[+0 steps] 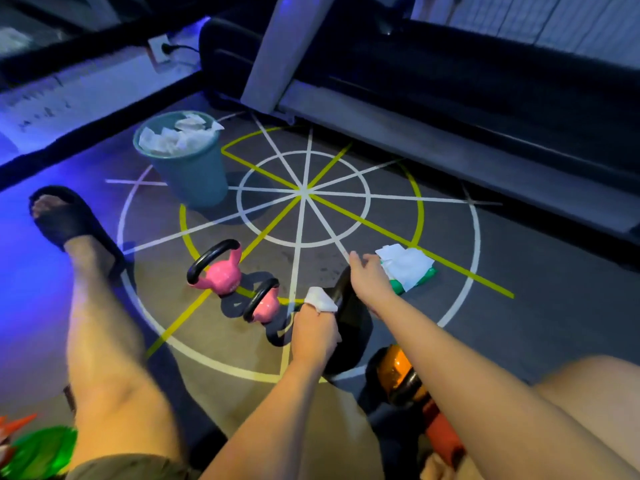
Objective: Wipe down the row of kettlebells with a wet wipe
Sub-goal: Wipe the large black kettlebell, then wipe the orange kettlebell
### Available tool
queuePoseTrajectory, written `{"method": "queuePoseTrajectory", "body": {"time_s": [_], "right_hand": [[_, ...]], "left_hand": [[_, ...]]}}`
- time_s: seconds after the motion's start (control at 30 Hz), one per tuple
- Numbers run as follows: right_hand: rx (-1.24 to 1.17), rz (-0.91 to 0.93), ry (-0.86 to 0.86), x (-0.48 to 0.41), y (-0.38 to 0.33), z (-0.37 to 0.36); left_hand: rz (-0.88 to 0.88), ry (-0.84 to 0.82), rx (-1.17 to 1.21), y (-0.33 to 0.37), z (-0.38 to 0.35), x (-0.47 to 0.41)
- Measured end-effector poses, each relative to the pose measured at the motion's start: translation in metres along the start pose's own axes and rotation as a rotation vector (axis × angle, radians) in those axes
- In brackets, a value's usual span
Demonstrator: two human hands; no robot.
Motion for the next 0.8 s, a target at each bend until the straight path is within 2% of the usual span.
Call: {"method": "queuePoseTrajectory", "body": {"time_s": [0.1, 0.17, 0.23, 0.3, 0.33, 0.43, 0.53, 0.63, 0.7, 0.8], "right_hand": [[0.371, 0.179, -0.103, 0.031, -0.002, 0.031], [0.56, 0.213, -0.226, 0.058, 0.002, 0.056], [0.669, 0.21, -0.301, 0.085, 0.008, 0.085], [0.716, 0.225, -0.349, 0.106, 0.023, 0.111], [0.714, 0.23, -0.354, 0.113, 0.032, 0.123], [0.594, 0.225, -0.259, 0.122, 0.046, 0.153], [0.38, 0.27, -0.2, 0.12, 0.04, 0.166], [0.169, 0.396, -0.245, 0.116, 0.027, 0.167], [0.186, 0.474, -0.23, 0.113, 0.022, 0.169], [0.24, 0.463, -0.126, 0.101, 0.026, 0.178]], "left_hand": [[-0.03, -0.01, -0.078, 0.009, 0.005, 0.006], [-0.126, -0.011, -0.317, 0.023, 0.011, 0.015], [-0.319, 0.127, -0.623, 0.041, 0.021, 0.019], [-0.501, 0.252, -0.776, 0.059, 0.023, 0.029], [-0.575, 0.269, -0.803, 0.069, 0.019, 0.035], [-0.662, 0.049, -0.78, 0.102, -0.008, 0.054], [-0.629, -0.093, -0.657, 0.13, -0.032, 0.065], [-0.571, -0.17, -0.546, 0.142, -0.055, 0.07], [-0.588, -0.214, -0.52, 0.148, -0.068, 0.073], [-0.651, -0.253, -0.466, 0.153, -0.077, 0.074]]}}
Point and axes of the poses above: each hand's wrist, its own x-axis away from the middle knuckle, its own z-axis out of the back of the hand, y = z × x, the point moved 6 cm from there along -x, towards the middle knuckle, and after that the axes turned 4 degrees about -x, right-handed, at the moved point
